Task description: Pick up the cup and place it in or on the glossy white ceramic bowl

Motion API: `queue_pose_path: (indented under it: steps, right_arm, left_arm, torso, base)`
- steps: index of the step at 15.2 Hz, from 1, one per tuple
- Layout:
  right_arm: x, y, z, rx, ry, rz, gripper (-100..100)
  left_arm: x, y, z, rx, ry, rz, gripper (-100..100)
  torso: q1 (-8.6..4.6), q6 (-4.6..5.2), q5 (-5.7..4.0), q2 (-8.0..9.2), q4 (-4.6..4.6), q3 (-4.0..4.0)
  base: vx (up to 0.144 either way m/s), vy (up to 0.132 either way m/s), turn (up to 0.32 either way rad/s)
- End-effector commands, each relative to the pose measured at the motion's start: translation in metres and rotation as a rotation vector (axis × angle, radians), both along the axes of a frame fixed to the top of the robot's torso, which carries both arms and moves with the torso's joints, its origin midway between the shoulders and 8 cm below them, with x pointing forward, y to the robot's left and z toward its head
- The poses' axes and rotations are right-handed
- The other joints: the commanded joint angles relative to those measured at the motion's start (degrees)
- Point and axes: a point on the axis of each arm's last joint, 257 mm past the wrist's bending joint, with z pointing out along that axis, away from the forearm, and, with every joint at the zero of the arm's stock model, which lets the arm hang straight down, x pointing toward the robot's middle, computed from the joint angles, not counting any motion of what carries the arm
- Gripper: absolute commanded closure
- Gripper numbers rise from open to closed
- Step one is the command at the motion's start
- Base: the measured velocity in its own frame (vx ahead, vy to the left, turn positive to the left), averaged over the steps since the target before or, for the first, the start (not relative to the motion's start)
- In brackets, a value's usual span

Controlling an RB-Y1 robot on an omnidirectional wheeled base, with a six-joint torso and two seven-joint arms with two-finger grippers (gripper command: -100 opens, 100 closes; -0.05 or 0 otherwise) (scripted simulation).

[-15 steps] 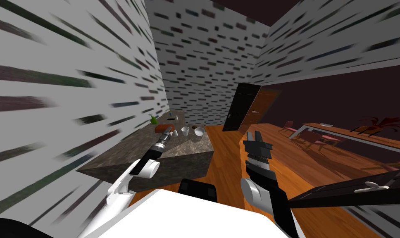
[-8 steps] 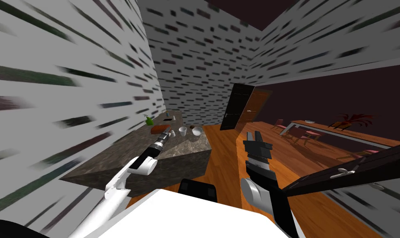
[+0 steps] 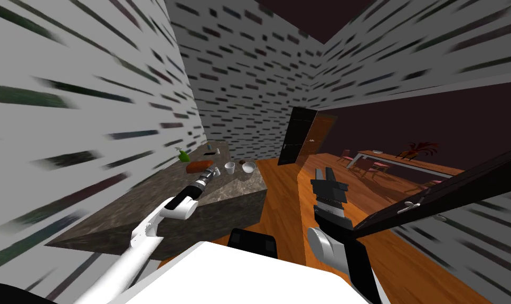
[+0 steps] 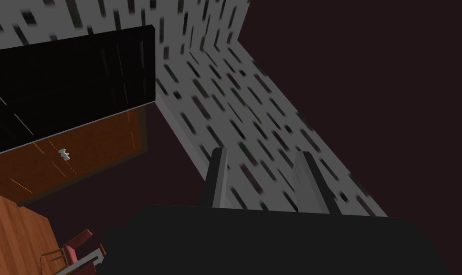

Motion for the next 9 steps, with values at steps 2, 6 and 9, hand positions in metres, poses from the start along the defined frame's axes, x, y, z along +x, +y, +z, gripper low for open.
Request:
queue_pose_path:
  steps: [2,6,9]
  right_arm:
    - [0.0,0.0,0.0,0.0,0.0,0.0,0]
    - [0.0,0.0,0.0,0.0,0.0,0.0,0]
    - [0.0,0.0,0.0,0.0,0.0,0.0,0]
  left_arm:
    - [0.001,0.018,-0.012,-0.001,0.065,0.029,-100]
    - [0.001,0.038,-0.026,-0.005,0.137,0.062,-100]
    - [0.001,0.058,-0.034,-0.009,0.19,0.091,-100]
  torso:
    - [-0.01,0.04,-0.01,0.01,0.0,0.0]
    - [-0.01,0.04,-0.01,0.0,0.0,0.0]
    - [-0.01,0.0,0.0,-0.02,0.0,-0.01]
  base:
    - [-0.016,-0.014,-0.178]
    - [-0.009,-0.007,-0.104]
    - [-0.004,-0.009,-0.074]
